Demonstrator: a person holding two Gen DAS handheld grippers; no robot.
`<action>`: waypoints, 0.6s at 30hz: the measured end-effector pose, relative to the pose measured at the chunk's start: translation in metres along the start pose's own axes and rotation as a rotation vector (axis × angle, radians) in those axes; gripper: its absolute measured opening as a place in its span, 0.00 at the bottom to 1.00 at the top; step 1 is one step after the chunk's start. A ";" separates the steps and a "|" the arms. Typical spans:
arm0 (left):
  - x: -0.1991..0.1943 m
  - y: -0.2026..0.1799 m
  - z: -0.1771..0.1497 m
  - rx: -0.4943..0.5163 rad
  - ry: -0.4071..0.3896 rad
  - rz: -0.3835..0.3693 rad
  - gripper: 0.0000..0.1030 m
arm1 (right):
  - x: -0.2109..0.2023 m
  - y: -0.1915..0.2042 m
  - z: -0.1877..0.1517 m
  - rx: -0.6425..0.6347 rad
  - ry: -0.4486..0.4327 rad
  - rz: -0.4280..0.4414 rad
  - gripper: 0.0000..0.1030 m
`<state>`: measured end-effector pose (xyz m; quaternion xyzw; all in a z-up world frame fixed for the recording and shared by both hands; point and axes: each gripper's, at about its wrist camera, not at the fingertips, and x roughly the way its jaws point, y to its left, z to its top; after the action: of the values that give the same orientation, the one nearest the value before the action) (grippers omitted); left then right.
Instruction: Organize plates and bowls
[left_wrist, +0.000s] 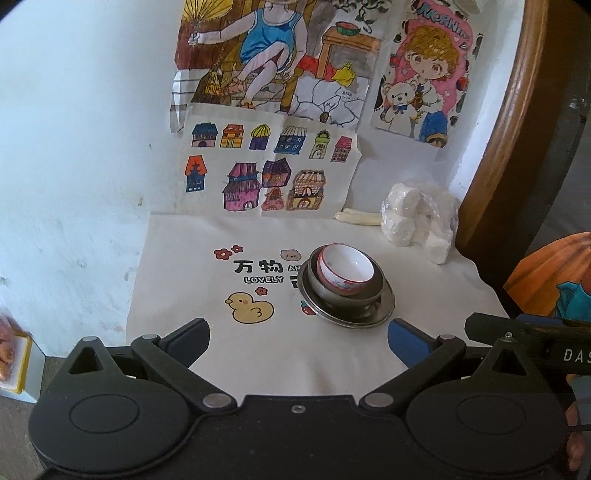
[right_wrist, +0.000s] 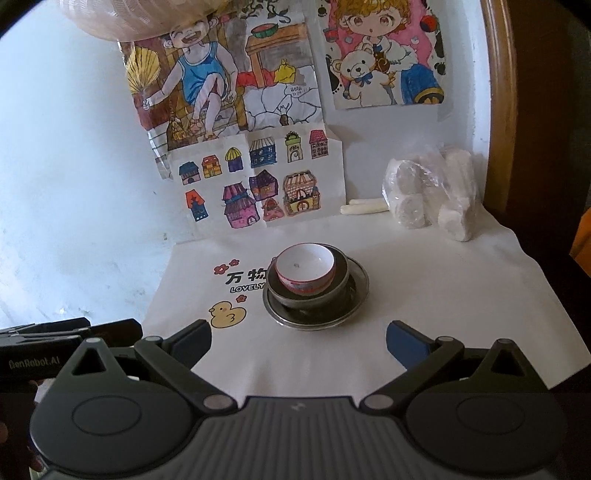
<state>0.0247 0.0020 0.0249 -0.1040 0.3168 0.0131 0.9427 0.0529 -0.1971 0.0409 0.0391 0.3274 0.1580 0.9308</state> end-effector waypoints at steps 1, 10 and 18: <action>-0.002 0.000 -0.001 0.003 -0.002 -0.003 0.99 | -0.003 0.001 -0.002 0.000 -0.004 -0.003 1.00; -0.013 0.001 -0.012 0.040 0.005 -0.019 0.99 | -0.026 0.009 -0.022 0.000 -0.041 -0.031 1.00; -0.024 -0.001 -0.023 0.091 -0.010 0.000 0.99 | -0.037 0.008 -0.034 0.011 -0.044 -0.052 1.00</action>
<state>-0.0075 -0.0029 0.0219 -0.0608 0.3125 -0.0008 0.9480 0.0020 -0.2023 0.0382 0.0392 0.3088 0.1310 0.9413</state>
